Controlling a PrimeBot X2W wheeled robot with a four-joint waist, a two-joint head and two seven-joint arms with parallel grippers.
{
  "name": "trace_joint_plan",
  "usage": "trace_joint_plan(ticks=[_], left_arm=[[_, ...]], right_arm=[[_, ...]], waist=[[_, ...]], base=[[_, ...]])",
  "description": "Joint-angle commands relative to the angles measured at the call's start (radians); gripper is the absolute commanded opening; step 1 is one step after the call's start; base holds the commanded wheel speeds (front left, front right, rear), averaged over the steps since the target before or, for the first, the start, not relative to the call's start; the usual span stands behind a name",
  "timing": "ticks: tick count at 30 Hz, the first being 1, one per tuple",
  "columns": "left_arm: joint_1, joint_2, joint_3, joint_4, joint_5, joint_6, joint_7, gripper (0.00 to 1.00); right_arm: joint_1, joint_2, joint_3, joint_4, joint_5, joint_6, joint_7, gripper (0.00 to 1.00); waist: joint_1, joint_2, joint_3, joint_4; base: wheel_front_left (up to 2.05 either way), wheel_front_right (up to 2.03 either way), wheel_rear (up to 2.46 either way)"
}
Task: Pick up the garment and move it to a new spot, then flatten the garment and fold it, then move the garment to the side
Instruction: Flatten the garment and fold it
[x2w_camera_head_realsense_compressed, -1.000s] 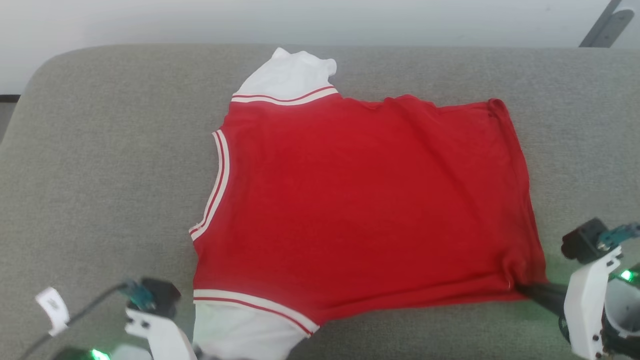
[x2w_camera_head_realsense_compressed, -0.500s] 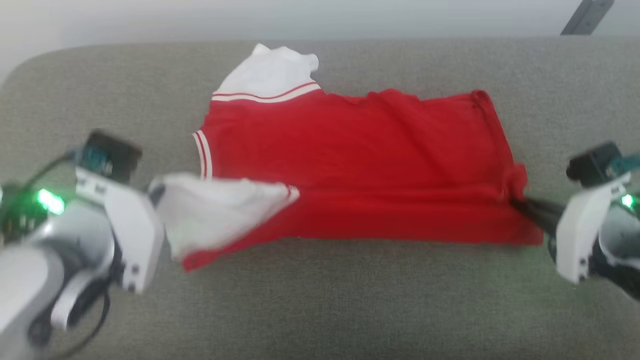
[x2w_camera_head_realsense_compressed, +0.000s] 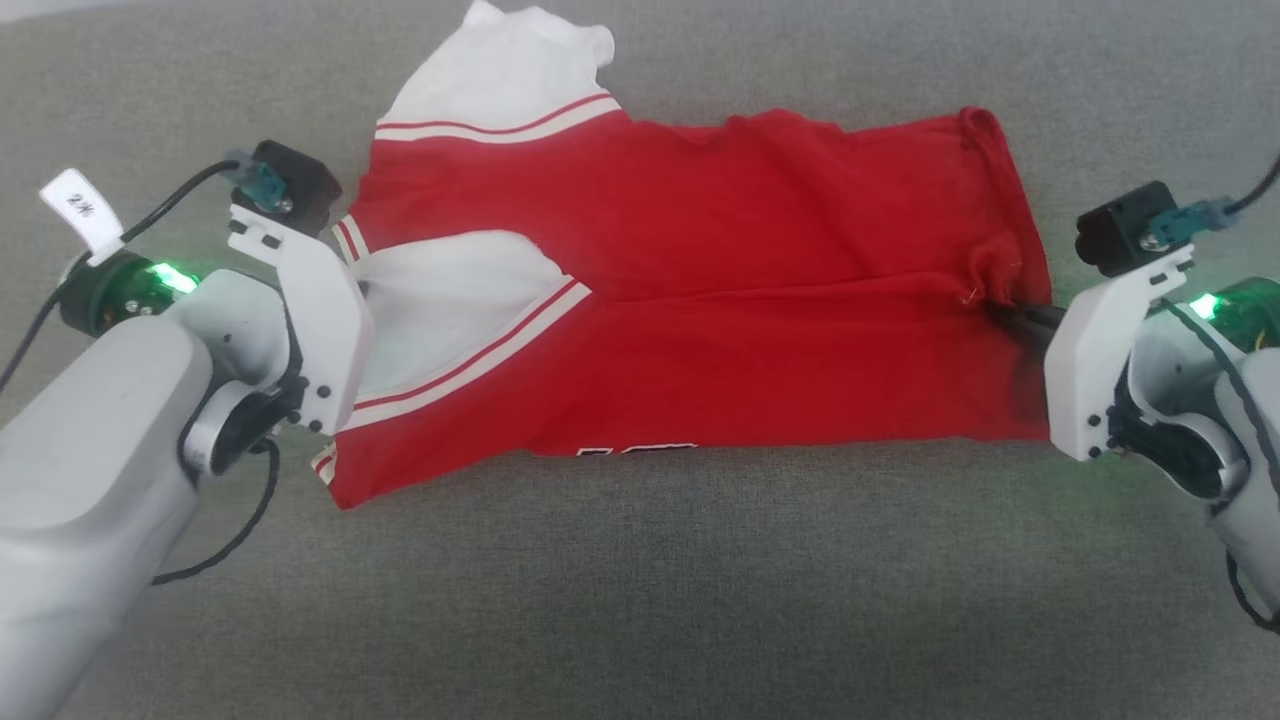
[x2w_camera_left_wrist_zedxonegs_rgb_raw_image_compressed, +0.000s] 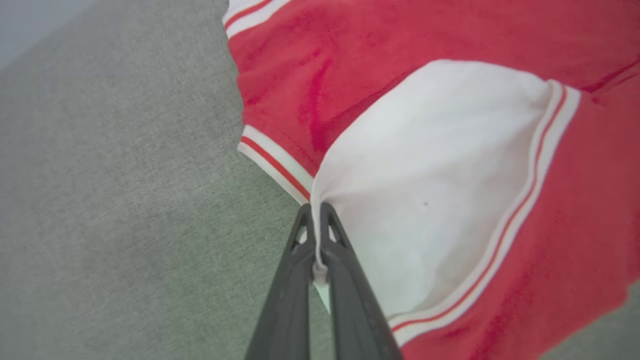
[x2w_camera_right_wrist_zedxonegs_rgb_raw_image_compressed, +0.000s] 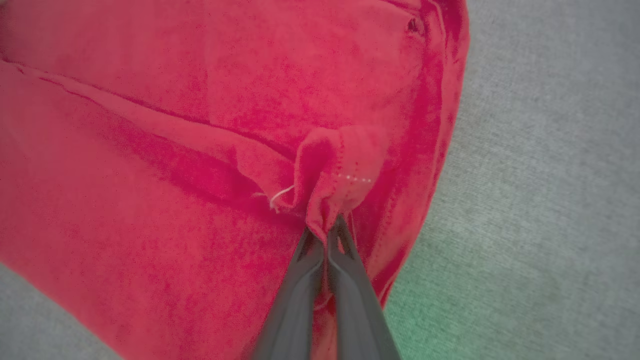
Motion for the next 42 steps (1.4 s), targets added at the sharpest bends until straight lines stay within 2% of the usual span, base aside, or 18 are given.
trace_joint_plan(ticks=[1,7,8,9,10,11,12,13,14,20,24,31,36,42], left_arm=[[-0.023,-0.023,-0.004,0.048,-0.006,-0.015,-0.006,0.0],[-0.051,-0.084,-0.015,0.206,-0.042,-0.063,0.014,0.0],[-0.056,-0.093,-0.013,0.234,-0.05,-0.068,0.019,0.14],[-0.061,-0.099,-0.013,0.257,-0.052,-0.074,0.02,0.32],[-0.067,-0.107,-0.01,0.278,-0.061,-0.081,0.022,0.51],[-0.074,-0.115,-0.005,0.293,-0.066,-0.082,0.024,0.99],[-0.081,-0.121,-0.002,0.307,-0.075,-0.086,0.028,1.0],[-0.089,-0.125,0.003,0.319,-0.083,-0.084,0.034,1.0],[-0.097,-0.131,0.01,0.325,-0.091,-0.08,0.035,1.0],[-0.115,-0.118,0.018,0.304,-0.106,-0.055,0.075,1.0],[-0.086,-0.096,0.014,0.234,-0.115,-0.027,0.119,1.0],[0.004,-0.04,0.02,0.049,-0.156,0.067,0.219,1.0],[0.085,0.004,0.014,-0.071,-0.181,0.142,0.276,1.0],[0.155,0.035,0.023,-0.121,-0.2,0.198,0.295,1.0]], right_arm=[[-0.021,0.01,0.01,0.018,-0.002,0.0,0.0,0.0],[-0.054,0.036,0.037,0.063,0.009,0.0,-0.004,0.0],[-0.058,0.04,0.043,0.071,0.012,0.0,-0.006,0.0],[-0.063,0.042,0.046,0.078,0.017,0.0,-0.008,0.03],[-0.069,0.044,0.048,0.08,0.021,0.0,-0.01,0.15],[-0.072,0.045,0.05,0.082,0.027,0.0,-0.013,0.32],[-0.074,0.044,0.051,0.084,0.031,0.0,-0.015,0.47],[-0.075,0.04,0.053,0.083,0.034,0.0,-0.021,0.92],[-0.074,0.037,0.052,0.082,0.038,0.0,-0.027,1.0],[-0.057,0.018,0.028,0.051,0.033,0.0,-0.107,1.0],[-0.034,0.009,-0.033,0.037,0.007,0.0,-0.186,1.0],[0.034,0.038,-0.184,-0.016,-0.062,0.0,-0.302,1.0],[0.096,0.079,-0.32,-0.101,-0.141,0.0,-0.37,1.0],[0.182,0.164,-0.497,-0.236,-0.25,0.0,-0.397,1.0]], waist=[[0.0,0.0,0.011,0.0],[0.0,0.0,0.018,-0.002],[0.0,0.0,0.017,-0.003],[0.0,0.0,0.016,-0.003],[0.0,0.0,0.013,-0.004],[0.0,0.0,0.009,-0.004],[0.0,0.0,0.003,-0.003],[0.0,0.0,-0.002,-0.002],[0.0,0.0,-0.009,0.0],[0.0,0.0,-0.05,0.009],[0.0,0.0,-0.074,0.015],[0.0,0.0,-0.101,0.013],[0.0,0.0,-0.104,-0.001],[0.0,0.0,-0.088,-0.035]], base=[[0.0,0.0,0.0],[0.0,0.0,0.0],[0.0,0.0,0.0],[0.0,0.0,0.0],[0.0,0.0,0.0],[0.0,0.0,0.0],[0.0,0.0,0.0],[0.0,0.0,0.0],[0.0,0.0,0.0],[0.0,0.0,0.0],[0.0,0.0,0.0],[0.0,0.0,0.0],[0.0,0.0,0.0],[0.0,0.0,0.0]])
